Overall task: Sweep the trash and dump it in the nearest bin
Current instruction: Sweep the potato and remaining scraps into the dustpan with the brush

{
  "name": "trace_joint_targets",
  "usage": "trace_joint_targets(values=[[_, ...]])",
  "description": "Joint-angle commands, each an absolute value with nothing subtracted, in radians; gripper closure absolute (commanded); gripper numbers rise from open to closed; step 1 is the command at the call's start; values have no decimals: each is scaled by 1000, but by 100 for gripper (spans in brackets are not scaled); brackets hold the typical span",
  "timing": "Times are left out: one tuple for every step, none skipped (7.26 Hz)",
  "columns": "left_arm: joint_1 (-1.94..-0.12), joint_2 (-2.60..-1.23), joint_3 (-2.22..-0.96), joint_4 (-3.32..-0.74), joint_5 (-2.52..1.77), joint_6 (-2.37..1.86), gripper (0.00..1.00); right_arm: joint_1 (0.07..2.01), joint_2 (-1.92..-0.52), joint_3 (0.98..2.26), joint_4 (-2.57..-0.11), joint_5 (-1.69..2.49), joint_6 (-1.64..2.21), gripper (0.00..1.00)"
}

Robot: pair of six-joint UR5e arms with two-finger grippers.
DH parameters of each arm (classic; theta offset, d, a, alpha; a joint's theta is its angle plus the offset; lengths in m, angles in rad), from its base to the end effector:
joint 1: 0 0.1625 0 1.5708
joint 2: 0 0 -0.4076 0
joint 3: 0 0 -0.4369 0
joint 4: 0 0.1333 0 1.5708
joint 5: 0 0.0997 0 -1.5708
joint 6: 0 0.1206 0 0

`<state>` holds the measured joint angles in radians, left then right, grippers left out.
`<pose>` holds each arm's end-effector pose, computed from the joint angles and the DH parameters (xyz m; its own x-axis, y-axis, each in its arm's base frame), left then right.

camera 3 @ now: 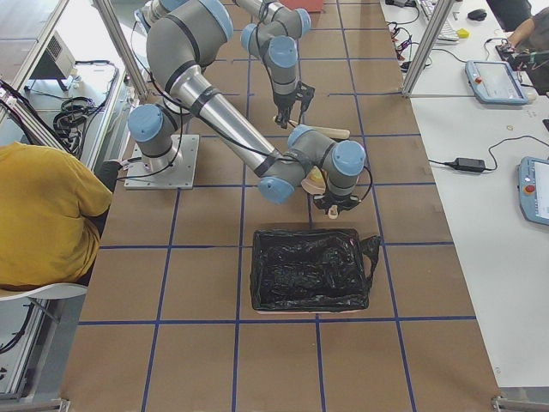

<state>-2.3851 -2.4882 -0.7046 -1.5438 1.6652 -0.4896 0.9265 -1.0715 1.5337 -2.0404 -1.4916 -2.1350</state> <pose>-0.7068 -0.4994 0.2655 -0.9435 0.3176 -0.0946 0.3211 0.9468 -0.0230 -0.2983 -0.6349 0.2060 -0.0811 -0.9955 0.0486 -0.9950 0.0780 -0.0629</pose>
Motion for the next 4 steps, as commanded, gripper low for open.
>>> trace_joint_targets(values=[[-2257, -2509, -697, -1526, 1664, -460, 100, 927, -1069, 1532, -2042, -1490, -2117, 100], [-2231, -2534, -693, -1487, 1664, -404, 100, 927, -1069, 1532, -2043, -1488, -2091, 100], [-2217, -2584, -683, -1414, 1660, -332, 100, 927, -1069, 1532, -2043, -1488, -2089, 100], [-2214, -2633, -639, -1399, 1661, -233, 100, 927, -1068, 1534, -2045, -1489, -2088, 100]])
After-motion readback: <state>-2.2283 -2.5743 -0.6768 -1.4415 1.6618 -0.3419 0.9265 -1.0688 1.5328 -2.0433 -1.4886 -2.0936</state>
